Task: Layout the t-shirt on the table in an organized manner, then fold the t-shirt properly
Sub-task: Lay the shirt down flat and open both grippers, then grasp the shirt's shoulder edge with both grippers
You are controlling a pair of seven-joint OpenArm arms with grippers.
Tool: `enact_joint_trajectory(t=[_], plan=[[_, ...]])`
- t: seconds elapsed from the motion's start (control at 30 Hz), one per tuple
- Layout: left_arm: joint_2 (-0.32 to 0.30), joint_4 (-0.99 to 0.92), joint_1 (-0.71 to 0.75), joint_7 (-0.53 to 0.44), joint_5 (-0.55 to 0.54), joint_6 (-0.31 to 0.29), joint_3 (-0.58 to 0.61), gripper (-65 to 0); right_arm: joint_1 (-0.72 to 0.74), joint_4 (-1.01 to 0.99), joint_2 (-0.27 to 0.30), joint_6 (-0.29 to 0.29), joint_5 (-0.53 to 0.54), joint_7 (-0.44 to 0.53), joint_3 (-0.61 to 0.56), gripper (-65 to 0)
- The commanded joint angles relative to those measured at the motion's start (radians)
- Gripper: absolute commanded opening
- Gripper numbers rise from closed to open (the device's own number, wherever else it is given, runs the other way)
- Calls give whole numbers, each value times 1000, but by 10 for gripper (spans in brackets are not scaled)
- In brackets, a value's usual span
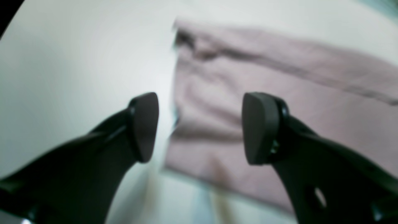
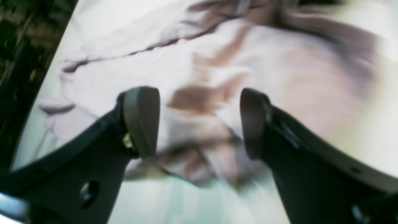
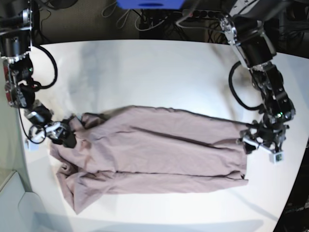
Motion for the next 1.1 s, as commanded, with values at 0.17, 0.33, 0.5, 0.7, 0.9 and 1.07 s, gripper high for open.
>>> enact_joint_trajectory(t=[0.17, 0.33, 0.5, 0.7, 0.9, 1.07], plan=[[-17, 17, 95, -27, -95, -7, -2, -240, -156, 175, -2, 14, 21, 26, 118, -244], [-46, -38, 128, -30, -169, -4, -1, -239, -237, 204, -19, 14, 21, 26, 124, -243], [-54, -163, 90, -119, -161, 1, -1, -240, -294, 204, -20, 14, 21, 29, 124, -243], [-56, -310, 46, -217, -160, 1, 9, -240, -345, 204, -16, 14, 21, 29, 124, -243], [-68, -460, 10, -254, -160, -5, 10, -261, -395, 204, -16, 14, 20, 31, 141, -245], [-88, -493, -7, -259, -169, -7, 81, -511, -418, 204, -20, 14, 20, 29, 173, -244]])
